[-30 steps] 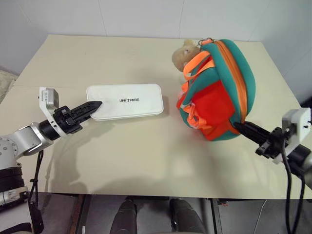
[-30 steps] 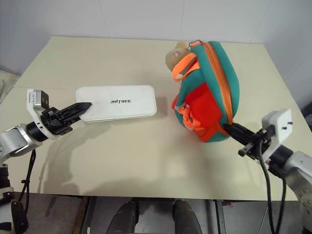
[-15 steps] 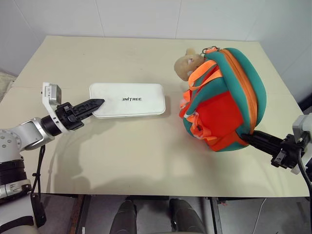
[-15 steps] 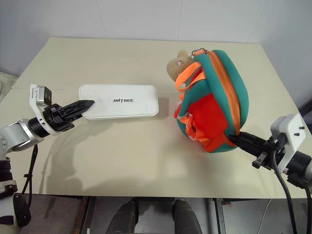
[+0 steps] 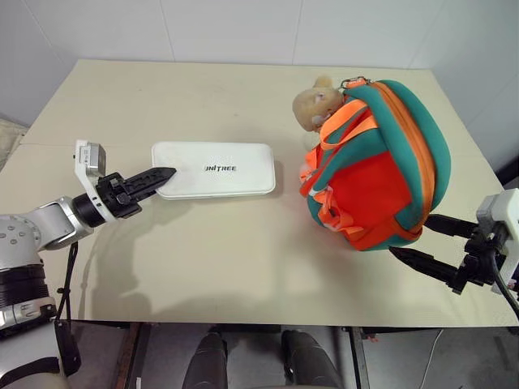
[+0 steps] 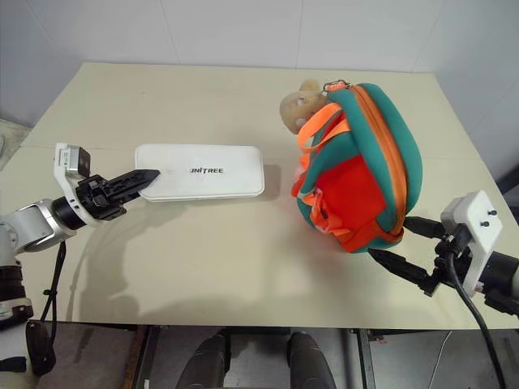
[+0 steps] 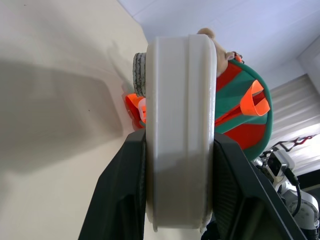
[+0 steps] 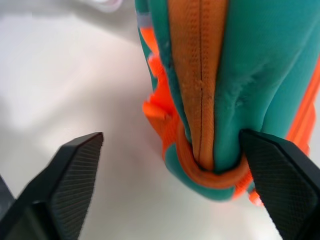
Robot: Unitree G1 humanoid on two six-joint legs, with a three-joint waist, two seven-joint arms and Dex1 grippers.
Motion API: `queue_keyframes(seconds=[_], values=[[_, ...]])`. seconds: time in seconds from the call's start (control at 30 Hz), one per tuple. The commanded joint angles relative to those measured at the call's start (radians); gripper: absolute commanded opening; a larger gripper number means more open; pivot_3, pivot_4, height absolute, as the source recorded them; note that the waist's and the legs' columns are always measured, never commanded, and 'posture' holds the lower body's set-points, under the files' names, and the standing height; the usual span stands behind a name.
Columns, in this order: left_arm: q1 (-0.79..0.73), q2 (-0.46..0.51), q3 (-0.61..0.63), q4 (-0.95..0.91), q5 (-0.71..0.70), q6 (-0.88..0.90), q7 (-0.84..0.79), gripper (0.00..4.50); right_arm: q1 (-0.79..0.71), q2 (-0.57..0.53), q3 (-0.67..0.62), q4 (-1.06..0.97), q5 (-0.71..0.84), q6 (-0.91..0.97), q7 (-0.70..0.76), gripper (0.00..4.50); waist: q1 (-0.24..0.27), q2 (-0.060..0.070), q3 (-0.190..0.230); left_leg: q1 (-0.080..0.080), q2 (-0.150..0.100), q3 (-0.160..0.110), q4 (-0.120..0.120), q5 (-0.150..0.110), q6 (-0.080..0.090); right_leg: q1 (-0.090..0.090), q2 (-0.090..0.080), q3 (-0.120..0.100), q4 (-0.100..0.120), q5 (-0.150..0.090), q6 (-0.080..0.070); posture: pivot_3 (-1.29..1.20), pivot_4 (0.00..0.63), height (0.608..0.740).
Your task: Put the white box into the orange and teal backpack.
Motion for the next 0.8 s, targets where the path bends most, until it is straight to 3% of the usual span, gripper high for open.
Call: queue_keyframes(seconds=[0.03, 0.27, 0.43, 0.53, 0.8], values=[[-0.031, -0.003, 0.020, -0.011, 0.007, -0.007, -0.032, 1.33, 0.032, -0.015, 0.000, -0.030, -0.032, 0.009, 0.011, 4.50, 0.000, 0.000, 0.000, 0.000, 0.000, 0.000, 0.000, 0.000, 0.000, 0.000, 0.000, 0.000, 0.000, 0.000, 0.000, 0.00, 0.150, 0.740], [-0.029, -0.017, 0.024, -0.015, 0.024, -0.006, -0.045, 1.33, 0.152, -0.048, 0.019, -0.088, -0.090, 0.048, 0.049, 4.50, 0.001, -0.003, -0.002, 0.000, 0.000, 0.000, 0.000, 0.000, 0.000, 0.000, 0.000, 0.000, 0.000, 0.001, 0.001, 0.00, 0.150, 0.740], [-0.029, -0.022, 0.029, -0.018, 0.030, -0.005, -0.048, 1.33, 0.219, -0.050, 0.053, -0.116, -0.129, 0.032, 0.067, 4.50, 0.001, -0.016, -0.010, 0.000, 0.000, 0.000, 0.000, 0.000, 0.000, 0.001, 0.000, 0.000, -0.001, 0.000, 0.000, 0.00, 0.150, 0.740], [-0.030, -0.023, 0.030, -0.016, 0.034, -0.008, -0.048, 1.33, 0.151, -0.024, 0.092, -0.100, -0.128, 0.007, 0.029, 4.50, -0.004, -0.019, -0.012, 0.001, 0.000, 0.000, 0.002, 0.000, 0.000, 0.002, 0.000, 0.000, -0.003, -0.002, -0.007, 0.00, 0.150, 0.740], [-0.028, -0.026, 0.039, -0.019, 0.038, -0.009, -0.048, 1.33, -0.037, -0.010, 0.104, -0.037, -0.108, -0.010, 0.008, 4.50, 0.000, -0.019, -0.012, 0.001, 0.001, 0.002, 0.003, 0.002, 0.003, 0.004, 0.000, 0.001, -0.012, 0.007, -0.008, 0.00, 0.150, 0.740]])
